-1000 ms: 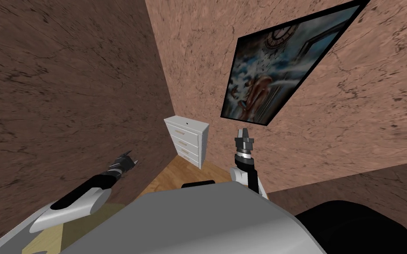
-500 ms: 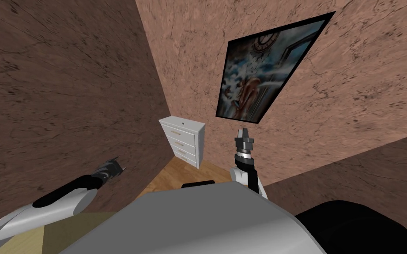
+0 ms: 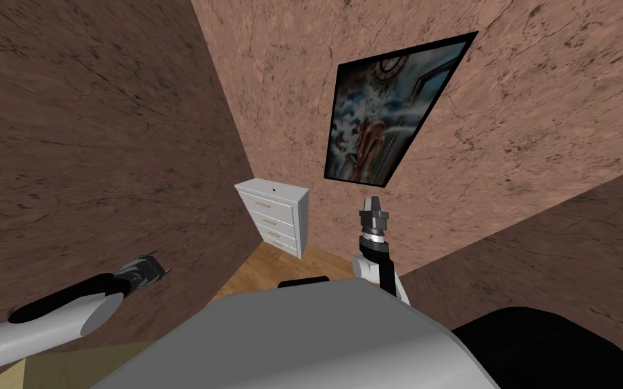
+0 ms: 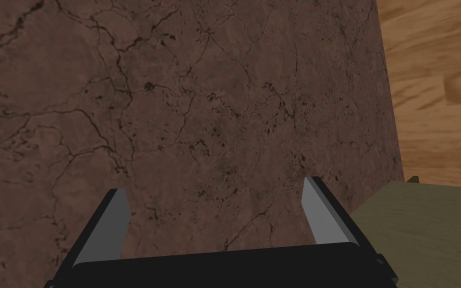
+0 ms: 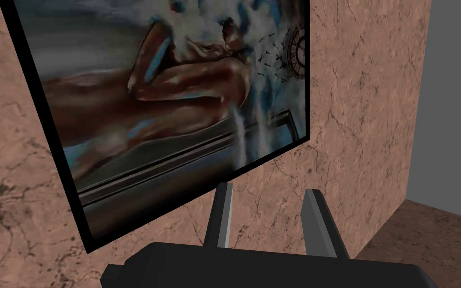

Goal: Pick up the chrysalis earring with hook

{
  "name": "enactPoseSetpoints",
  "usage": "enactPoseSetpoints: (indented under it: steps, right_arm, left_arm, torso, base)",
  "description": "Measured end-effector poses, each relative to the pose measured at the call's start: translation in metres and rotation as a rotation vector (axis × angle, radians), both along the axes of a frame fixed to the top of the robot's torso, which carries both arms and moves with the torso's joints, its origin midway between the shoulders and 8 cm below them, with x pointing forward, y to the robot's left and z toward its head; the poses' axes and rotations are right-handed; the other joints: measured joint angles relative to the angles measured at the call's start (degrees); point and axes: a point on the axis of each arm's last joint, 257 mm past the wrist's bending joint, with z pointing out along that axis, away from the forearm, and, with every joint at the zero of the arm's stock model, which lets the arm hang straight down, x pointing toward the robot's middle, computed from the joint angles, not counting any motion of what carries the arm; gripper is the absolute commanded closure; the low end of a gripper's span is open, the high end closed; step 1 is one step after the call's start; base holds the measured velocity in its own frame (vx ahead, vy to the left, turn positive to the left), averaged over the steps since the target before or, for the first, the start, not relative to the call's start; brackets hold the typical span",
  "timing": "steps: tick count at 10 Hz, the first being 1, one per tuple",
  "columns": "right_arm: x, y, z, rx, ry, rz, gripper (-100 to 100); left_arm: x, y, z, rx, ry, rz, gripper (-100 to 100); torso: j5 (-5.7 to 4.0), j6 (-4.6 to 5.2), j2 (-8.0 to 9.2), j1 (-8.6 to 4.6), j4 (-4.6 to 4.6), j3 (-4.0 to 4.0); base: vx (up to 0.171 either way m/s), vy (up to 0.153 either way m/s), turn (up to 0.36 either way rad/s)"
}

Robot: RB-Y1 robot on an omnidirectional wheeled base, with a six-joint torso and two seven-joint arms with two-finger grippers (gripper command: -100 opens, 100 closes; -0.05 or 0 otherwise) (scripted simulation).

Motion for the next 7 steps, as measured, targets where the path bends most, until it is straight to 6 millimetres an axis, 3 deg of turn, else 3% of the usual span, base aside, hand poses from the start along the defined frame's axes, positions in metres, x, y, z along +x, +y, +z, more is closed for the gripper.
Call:
enactPoseSetpoints:
  steps: [5,7]
  right_arm:
    - [0.0,0.0,0.0,0.0,0.0,0.0,0]
    - [0.0,0.0,0.0,0.0,0.0,0.0,0]
  left_arm:
    - [-0.043,0.052,-0.009,-0.063,0.095,0.182,-100]
    - [-0.064,0.08,0.001,-0.089,0.112,0.273,-100]
  torso:
    - [0.02,-0.1,-0.01,0.06,-0.01,-0.01]
    - [0.01,-0.06,-0.05,0.0,-0.01,-0.03]
  base:
    - [0.01,-0.034,-0.107]
    - [0.016,-0.034,-0.076]
